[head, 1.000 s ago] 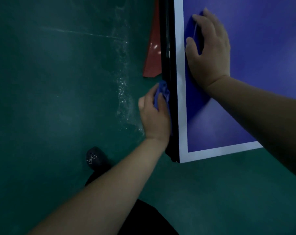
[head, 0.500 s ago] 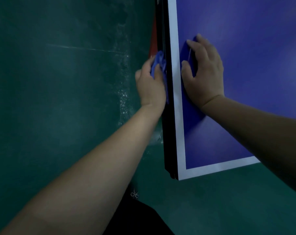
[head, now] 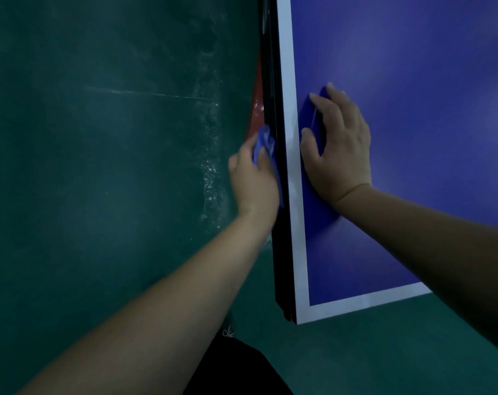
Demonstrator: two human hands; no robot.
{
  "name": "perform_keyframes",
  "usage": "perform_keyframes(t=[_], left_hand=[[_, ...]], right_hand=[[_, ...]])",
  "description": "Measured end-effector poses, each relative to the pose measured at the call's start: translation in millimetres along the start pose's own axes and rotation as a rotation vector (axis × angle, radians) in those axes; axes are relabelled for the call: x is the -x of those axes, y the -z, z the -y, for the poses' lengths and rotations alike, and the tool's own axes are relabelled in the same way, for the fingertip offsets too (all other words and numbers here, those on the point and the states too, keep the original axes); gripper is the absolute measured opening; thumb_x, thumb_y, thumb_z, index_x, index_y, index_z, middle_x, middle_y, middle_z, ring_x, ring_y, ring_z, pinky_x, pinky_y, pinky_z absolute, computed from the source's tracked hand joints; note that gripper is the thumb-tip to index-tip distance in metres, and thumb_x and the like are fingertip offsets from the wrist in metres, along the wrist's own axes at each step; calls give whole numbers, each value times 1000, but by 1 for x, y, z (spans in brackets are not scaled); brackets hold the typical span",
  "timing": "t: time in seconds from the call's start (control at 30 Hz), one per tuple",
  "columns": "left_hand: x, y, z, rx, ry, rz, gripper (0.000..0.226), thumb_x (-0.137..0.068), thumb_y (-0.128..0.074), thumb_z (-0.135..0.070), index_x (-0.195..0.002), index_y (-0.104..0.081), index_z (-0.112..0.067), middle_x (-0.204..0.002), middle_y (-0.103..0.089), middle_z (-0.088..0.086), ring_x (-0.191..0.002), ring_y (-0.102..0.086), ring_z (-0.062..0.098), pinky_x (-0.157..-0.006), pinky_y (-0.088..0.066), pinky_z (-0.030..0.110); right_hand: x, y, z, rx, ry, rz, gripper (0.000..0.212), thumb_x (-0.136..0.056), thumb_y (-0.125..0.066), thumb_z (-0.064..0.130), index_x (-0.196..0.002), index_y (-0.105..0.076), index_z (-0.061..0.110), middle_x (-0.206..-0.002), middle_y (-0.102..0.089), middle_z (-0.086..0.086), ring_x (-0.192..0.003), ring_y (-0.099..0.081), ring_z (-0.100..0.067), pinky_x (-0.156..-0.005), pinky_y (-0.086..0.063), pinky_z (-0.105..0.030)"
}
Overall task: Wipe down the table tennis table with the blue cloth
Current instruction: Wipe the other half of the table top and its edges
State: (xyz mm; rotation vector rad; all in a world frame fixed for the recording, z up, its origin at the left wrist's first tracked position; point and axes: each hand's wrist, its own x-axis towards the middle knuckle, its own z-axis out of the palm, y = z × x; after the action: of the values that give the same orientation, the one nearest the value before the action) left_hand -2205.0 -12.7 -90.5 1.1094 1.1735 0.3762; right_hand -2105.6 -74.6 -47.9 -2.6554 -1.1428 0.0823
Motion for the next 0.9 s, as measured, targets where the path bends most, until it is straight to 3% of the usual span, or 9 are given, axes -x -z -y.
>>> perform_keyframes(t=[0.1,0.2,0.3,0.43,0.63,0.8,0.9], left_hand=[[45,9,13,25,-78,-20,31,-100,-48,-14,-129,-60,-19,-113,-48,-3,-88,-54,-11,-83,-40,5],[14,1,-2,27,-132,-14,31,-99,-50,-12,-126,-62,-20,-112,-48,-3,-86,-49,-24,-80,-35,-5],[-7,-2,-12,38,-144,-13,30,-99,-49,-7,-126,-62,-14,-114,-48,5,-83,-51,-19,-80,-34,-4],[35,13,17,-2,-168,4,29,-97,-50,1,-121,-64,-7,-108,-48,6,-88,-52,-3,-82,-35,-1],[-7,-2,-11,45,-197,-9,32,-97,-48,0,-121,-65,-12,-106,-47,3,-84,-48,-23,-77,-33,-5],[44,15,23,5,-141,14,32,-98,-49,0,-124,-64,-11,-106,-48,3,-88,-52,-10,-81,-34,-4],[33,11,16,12,-144,5,32,-99,-49,-5,-126,-63,-14,-104,-47,-3,-88,-51,-18,-79,-33,-5]], right_hand=[[0,-1,-1,4,1,3,54,-91,-42,37,-142,-41,21,-155,-29,-1,-144,-23,-19,-118,-17,-39],[-1,-1,-1,3,1,0,54,-90,-40,38,-142,-41,22,-155,-29,-1,-144,-23,-19,-117,-16,-37],[-1,-1,-1,3,1,-1,55,-90,-41,38,-142,-41,21,-155,-29,-1,-144,-23,-19,-117,-17,-39],[-1,-1,-1,-6,8,-8,54,-90,-41,37,-141,-42,20,-154,-30,-2,-143,-24,-19,-117,-18,-39],[-1,-1,0,-14,3,-8,54,-90,-42,37,-141,-42,20,-154,-31,-2,-143,-25,-20,-116,-20,-42],[0,0,0,-20,5,-1,53,-91,-43,36,-141,-42,20,-154,-30,-2,-143,-24,-20,-117,-19,-43],[0,1,0,-23,0,6,53,-91,-43,36,-142,-42,21,-154,-30,-1,-144,-24,-20,-117,-19,-44]])
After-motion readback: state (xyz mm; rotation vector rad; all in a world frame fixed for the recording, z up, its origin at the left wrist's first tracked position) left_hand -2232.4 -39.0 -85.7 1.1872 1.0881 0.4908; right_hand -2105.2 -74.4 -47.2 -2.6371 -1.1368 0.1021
